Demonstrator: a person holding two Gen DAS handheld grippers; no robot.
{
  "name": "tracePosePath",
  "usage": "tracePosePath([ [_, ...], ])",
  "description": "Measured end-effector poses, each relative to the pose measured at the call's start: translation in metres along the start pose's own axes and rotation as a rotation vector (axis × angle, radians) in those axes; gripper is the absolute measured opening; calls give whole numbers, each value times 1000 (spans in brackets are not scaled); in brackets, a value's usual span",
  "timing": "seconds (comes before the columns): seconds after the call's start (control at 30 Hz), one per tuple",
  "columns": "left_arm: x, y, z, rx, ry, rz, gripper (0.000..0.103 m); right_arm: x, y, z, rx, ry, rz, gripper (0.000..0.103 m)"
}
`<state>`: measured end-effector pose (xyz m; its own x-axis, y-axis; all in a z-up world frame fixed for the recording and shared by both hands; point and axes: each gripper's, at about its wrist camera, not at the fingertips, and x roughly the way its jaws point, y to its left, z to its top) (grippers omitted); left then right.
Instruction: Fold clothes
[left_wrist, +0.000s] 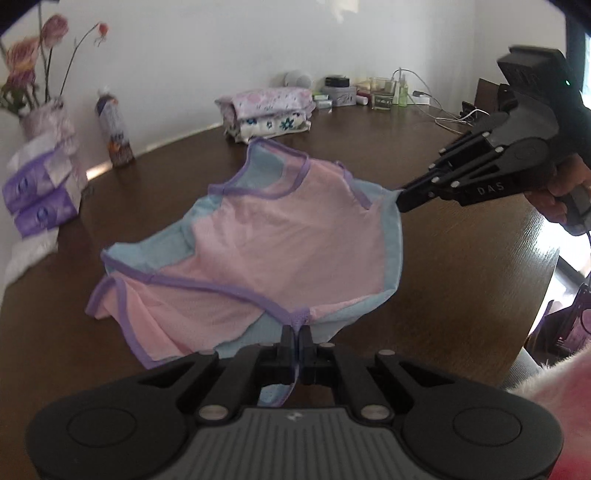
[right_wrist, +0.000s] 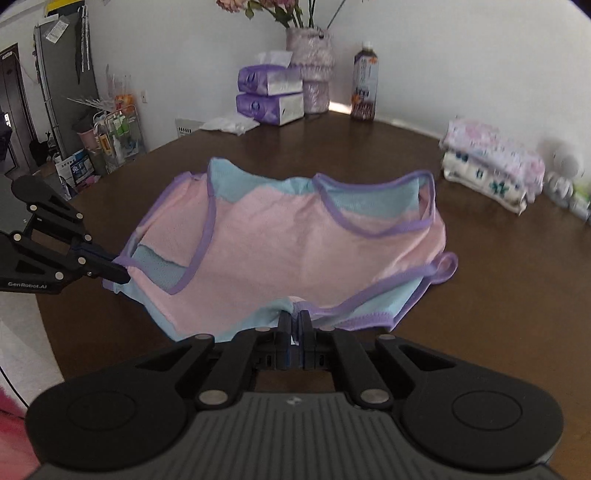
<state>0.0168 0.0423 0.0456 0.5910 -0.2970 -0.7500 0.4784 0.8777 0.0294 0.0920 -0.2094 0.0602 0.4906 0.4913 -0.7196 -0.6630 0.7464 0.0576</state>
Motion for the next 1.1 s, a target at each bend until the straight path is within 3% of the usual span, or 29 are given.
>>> tracePosePath([
  [0.37,-7,2,-33,-81,54,9,3,4,9,-24,66,39,97,5],
  [0.47,-19,9,-37,-135,32,10,19,-3,-7,-22,128,5,110,20],
  [0.5,-25,13,-37,-158,15,19,29,-7,-13,-20,151,-14,104,33],
  [0.53,-31,19,-35,-189,-14,28,38,-10,-21,-18,169,-36,91,39],
  [0.63,-45,43,-30,-286,-95,84,50,-13,-48,-4,218,-104,10,39],
  [0.8,-29,84,-12,-361,-110,317,55,11,-85,31,223,-161,-192,39],
  [1.1,23,139,8,-442,-75,346,55,94,-139,68,307,-85,-270,39],
])
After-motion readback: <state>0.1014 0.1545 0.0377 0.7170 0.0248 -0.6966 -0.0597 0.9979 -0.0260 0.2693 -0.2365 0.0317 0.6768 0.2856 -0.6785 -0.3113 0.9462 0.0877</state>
